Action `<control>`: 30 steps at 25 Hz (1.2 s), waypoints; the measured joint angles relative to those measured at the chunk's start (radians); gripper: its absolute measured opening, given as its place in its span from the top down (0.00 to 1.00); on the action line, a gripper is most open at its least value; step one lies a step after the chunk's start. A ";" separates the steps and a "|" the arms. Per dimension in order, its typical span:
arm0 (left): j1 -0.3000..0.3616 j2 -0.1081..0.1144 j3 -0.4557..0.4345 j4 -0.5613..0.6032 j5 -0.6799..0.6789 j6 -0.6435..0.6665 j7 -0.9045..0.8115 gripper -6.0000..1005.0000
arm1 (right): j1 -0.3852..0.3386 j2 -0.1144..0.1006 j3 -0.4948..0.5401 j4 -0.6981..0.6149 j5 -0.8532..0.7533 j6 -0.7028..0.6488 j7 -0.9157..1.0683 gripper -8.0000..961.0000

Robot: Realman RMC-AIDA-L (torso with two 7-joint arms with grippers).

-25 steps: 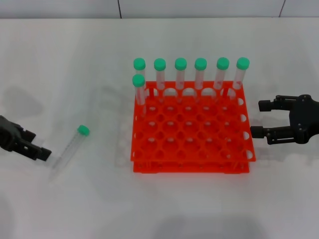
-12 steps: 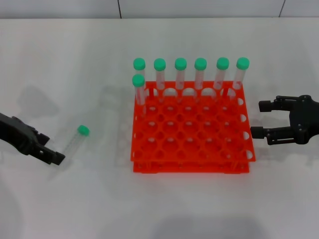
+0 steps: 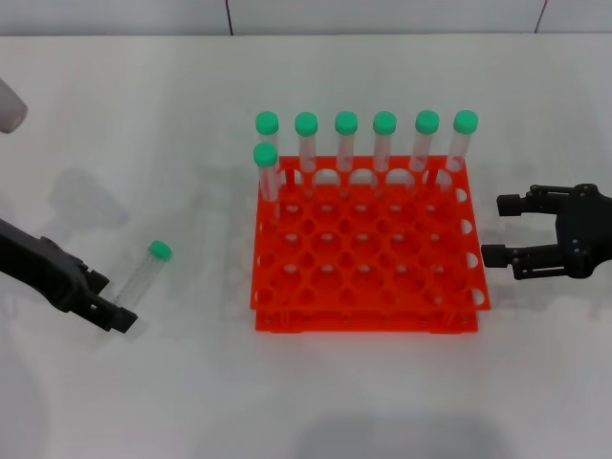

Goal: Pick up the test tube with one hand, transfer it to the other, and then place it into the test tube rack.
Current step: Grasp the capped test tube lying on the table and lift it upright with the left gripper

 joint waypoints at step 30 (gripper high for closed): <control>-0.010 0.007 0.029 -0.026 0.013 0.002 -0.017 0.16 | -0.007 0.002 0.004 0.012 0.004 0.005 -0.014 0.12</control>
